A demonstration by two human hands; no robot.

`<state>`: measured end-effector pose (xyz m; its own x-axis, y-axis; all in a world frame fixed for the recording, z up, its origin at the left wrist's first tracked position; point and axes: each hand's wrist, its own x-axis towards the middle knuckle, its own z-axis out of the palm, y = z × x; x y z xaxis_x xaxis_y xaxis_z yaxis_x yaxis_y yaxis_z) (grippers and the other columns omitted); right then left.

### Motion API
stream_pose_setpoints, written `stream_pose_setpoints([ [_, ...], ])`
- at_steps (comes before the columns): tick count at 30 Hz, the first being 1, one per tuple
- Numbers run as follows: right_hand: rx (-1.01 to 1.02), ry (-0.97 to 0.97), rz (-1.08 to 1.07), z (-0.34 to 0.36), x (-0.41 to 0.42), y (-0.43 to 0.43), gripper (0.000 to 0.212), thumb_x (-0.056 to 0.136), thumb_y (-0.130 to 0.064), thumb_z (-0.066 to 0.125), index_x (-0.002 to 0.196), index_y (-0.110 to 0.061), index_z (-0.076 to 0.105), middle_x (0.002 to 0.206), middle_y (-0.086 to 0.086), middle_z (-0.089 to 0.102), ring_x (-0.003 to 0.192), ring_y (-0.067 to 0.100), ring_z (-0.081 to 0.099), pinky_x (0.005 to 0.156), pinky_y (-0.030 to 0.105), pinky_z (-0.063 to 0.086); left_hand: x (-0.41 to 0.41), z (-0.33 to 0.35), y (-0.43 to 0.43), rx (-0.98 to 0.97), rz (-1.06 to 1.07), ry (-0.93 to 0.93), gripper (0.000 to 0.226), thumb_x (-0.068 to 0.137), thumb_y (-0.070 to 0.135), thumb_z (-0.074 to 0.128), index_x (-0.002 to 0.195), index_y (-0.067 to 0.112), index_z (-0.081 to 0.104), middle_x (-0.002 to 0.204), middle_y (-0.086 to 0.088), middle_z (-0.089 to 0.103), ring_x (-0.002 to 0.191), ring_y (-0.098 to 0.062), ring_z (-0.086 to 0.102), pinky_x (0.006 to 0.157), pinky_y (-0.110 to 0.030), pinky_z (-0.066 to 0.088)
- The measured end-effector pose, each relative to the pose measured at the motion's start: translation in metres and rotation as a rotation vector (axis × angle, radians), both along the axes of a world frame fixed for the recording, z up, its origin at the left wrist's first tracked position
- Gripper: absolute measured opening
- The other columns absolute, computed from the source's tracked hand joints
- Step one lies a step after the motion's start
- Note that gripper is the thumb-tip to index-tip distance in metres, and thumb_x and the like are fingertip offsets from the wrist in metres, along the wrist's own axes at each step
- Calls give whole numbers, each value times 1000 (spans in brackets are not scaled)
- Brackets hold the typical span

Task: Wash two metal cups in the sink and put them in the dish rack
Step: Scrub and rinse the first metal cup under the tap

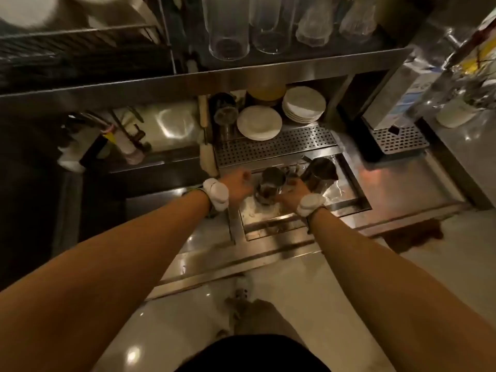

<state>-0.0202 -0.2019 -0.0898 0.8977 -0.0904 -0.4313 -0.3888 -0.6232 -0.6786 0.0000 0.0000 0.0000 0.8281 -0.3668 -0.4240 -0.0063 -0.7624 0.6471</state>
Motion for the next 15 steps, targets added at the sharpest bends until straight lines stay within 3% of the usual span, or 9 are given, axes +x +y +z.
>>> stream_pose_setpoints([
  [2,86,16,-95,-7,5,0,85,65,-37,92,134,-10,50,121,-3,63,117,20,60,107,38,47,8,-4,-12,-14,-17,11,44,91,16,60,132,9,45,125,-6,52,112,-23,53,85,-22,35],
  [4,141,2,-170,-14,-1,3,94,52,-42,96,131,-15,53,119,-4,70,113,18,66,104,40,52,11,-7,-21,-22,-42,33,54,91,9,59,141,8,38,127,-6,51,118,-23,52,84,-19,35],
  [6,224,-30,-202,-32,0,2,96,48,-47,94,132,-23,55,122,-4,71,114,17,66,103,42,53,14,-8,-28,-37,-60,78,54,90,6,61,140,7,41,124,-5,54,115,-22,53,86,-23,39],
  [8,260,-32,-266,-15,1,9,94,50,-39,93,135,-21,57,125,0,70,116,20,65,103,42,53,24,-10,-34,-40,-105,73,48,88,8,64,133,5,49,125,-13,58,114,-27,56,88,-26,41],
  [11,262,-46,-315,-1,0,19,76,61,-24,92,130,-19,60,125,7,69,117,26,63,103,45,52,33,-13,-35,-47,-153,100,42,84,13,68,125,10,57,116,-5,62,106,-21,59,90,-28,45],
  [15,196,-88,-276,5,10,28,90,48,-54,86,131,-35,57,126,2,63,125,28,53,107,48,48,43,-5,-20,-67,-167,71,55,76,12,75,128,13,55,120,-4,63,109,-18,61,92,-30,49],
])
